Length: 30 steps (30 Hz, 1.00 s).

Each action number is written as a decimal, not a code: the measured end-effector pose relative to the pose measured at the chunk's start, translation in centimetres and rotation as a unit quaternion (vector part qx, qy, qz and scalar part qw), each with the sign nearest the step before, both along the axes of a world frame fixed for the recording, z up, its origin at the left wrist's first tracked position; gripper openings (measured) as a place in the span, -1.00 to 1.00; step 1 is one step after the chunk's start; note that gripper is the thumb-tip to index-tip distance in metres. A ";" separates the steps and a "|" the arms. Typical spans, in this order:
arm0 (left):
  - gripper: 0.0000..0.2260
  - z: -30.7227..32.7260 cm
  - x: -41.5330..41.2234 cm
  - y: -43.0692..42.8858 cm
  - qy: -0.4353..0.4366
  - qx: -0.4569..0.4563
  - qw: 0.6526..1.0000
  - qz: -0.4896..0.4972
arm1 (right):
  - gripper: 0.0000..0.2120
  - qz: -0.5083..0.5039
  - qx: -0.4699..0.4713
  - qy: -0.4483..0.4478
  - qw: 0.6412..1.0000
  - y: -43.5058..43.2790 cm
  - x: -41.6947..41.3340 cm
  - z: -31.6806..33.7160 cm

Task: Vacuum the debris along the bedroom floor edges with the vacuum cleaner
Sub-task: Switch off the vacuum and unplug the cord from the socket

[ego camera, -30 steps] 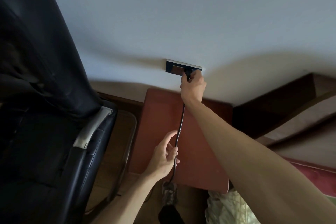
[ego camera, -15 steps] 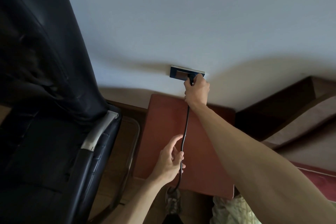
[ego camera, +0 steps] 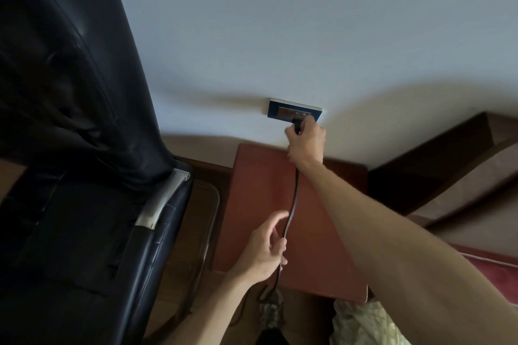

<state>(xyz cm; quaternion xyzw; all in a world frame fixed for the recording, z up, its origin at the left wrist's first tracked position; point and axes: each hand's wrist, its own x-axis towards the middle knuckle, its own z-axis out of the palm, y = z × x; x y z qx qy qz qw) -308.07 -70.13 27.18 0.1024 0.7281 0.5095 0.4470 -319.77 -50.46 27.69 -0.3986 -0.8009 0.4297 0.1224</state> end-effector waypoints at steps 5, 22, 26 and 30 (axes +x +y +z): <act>-0.50 0.0 3.7 -3.7 -0.064 -0.066 0.995 -0.032 | -0.77 0.015 -0.065 -0.031 0.997 -3.7 5.8 -1.9; -0.51 4.8 6.5 -10.5 -0.006 -0.011 1.000 -0.027 | -0.73 -0.017 -0.044 0.084 0.995 -9.9 9.3 7.1; -0.51 7.1 8.1 -13.4 -0.002 0.017 1.000 -0.022 | -0.73 -0.029 -0.042 0.121 0.991 -12.7 11.3 10.3; -0.49 10.1 10.0 -16.8 0.021 0.031 0.999 -0.019 | -0.77 -0.032 -0.034 0.143 0.989 -15.9 13.5 14.5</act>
